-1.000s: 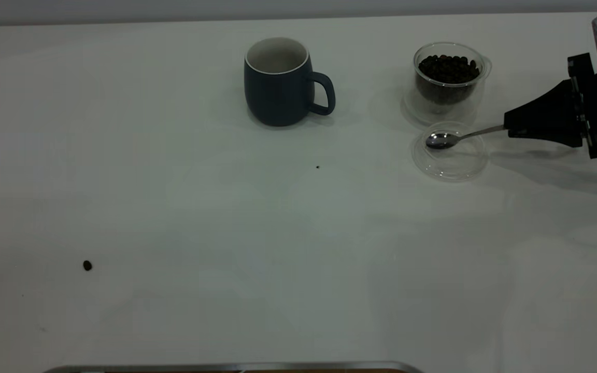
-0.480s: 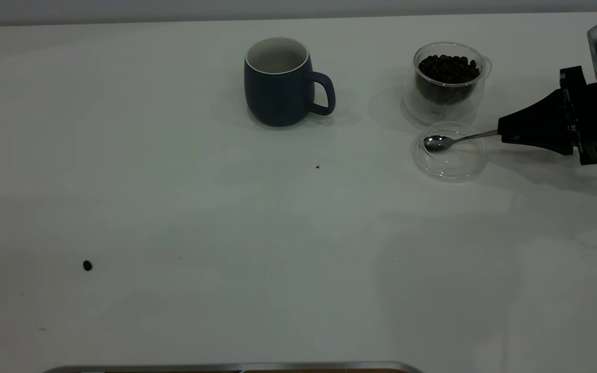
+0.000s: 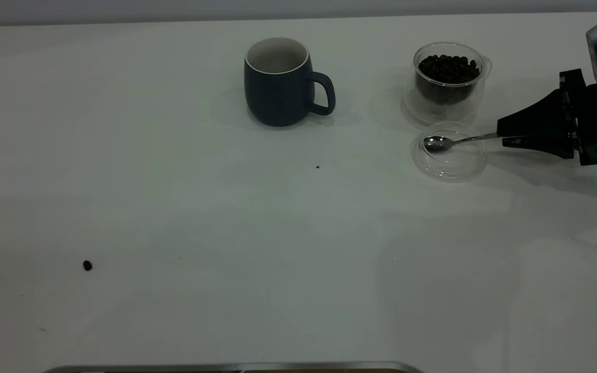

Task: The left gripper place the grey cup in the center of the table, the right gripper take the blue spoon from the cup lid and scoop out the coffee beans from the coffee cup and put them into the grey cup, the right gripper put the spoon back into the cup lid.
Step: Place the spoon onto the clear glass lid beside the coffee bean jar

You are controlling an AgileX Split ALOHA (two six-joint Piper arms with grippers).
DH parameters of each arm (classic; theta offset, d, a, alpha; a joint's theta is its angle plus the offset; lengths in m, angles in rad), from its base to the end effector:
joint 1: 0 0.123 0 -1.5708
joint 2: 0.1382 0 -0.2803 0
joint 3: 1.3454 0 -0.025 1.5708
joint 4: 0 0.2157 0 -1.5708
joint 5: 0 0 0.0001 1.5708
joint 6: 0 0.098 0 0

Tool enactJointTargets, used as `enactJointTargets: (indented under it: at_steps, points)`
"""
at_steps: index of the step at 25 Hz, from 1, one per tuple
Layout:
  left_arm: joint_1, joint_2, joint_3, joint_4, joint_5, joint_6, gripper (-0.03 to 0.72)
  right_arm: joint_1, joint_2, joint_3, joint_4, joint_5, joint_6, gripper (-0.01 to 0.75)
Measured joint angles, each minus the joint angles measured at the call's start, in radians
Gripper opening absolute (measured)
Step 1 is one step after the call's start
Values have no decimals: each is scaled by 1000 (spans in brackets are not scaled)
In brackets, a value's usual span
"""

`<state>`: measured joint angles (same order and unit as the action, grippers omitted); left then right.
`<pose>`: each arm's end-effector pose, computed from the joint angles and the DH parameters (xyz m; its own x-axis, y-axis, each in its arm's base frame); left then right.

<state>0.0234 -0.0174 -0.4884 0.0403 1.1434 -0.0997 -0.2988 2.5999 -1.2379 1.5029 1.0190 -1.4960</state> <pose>-0.0300 0.0029 0.2468 -0.5163 -0.0949 -0.8511 -0.0978 0.9939 -0.0516 0.3630 -0.0246 -0.0167 -0.9381 0.2590 -0.2301 -0.0460 0.5652 0.8237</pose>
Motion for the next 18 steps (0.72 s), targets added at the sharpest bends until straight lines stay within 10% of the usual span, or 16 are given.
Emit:
enactJointTargets:
  at_steps: [9,18]
  points:
    - [0,0,0,0,0,0,489,0,0,0,-5,0,-19,581]
    - [0,0,0,0,0,0,489,0,0,0,98,-47,-103,614]
